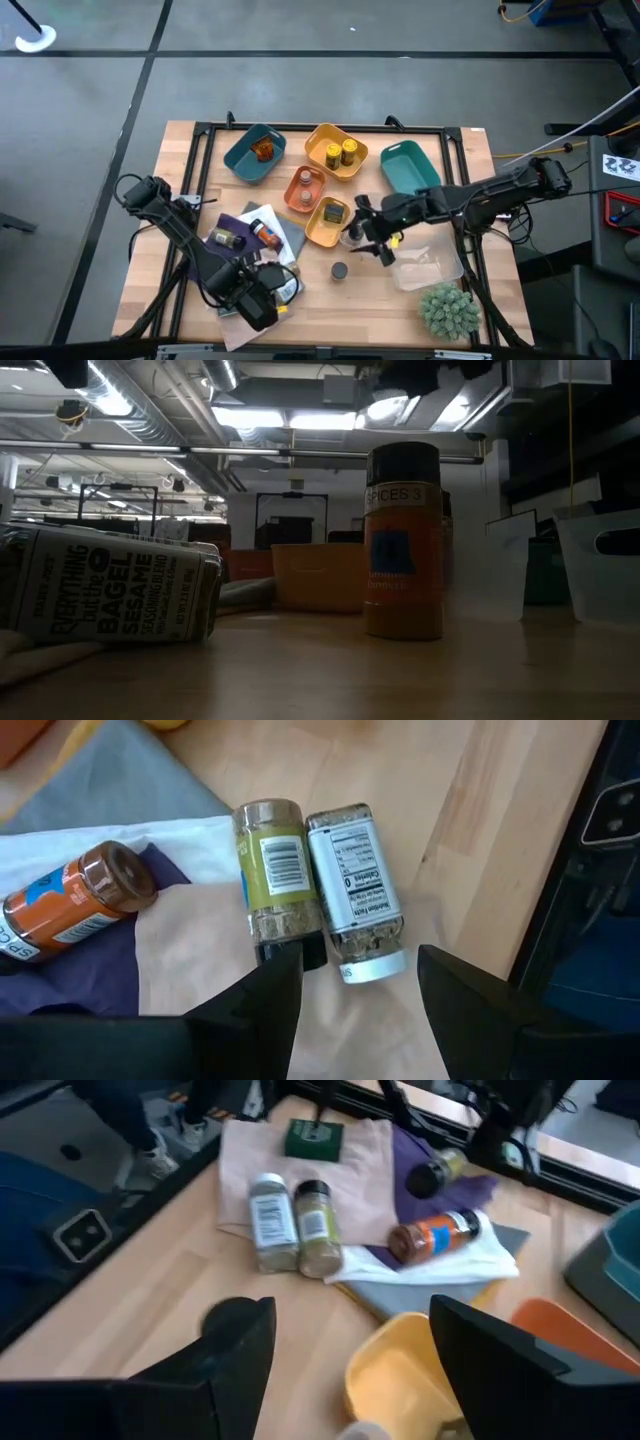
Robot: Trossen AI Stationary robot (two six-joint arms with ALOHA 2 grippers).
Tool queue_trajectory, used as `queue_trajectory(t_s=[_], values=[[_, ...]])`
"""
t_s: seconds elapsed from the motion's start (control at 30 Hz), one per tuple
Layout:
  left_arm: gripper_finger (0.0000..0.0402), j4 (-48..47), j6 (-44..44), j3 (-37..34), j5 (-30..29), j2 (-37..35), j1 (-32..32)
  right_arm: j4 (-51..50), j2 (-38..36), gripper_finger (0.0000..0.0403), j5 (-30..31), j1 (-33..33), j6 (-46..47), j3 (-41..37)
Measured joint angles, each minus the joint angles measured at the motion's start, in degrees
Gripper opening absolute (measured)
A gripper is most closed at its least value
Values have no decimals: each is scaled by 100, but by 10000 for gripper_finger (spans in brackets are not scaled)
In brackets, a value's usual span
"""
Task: Sort spices by type
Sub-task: Put the black seasoning bottle into the left white bin
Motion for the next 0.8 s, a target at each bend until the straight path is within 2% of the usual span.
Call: queue_trajectory(t_s=[0.33, 0.63, 0.8], values=[[182, 148, -245, 0, -23, 54, 7, -5, 110, 264, 0, 390, 18, 0], [182, 37, -274, 0, -87, 682, 43, -60, 223, 264, 54, 420, 57, 0], [182, -375, -517, 0, -109, 882, 69, -55, 223, 264, 68, 405, 19, 0]])
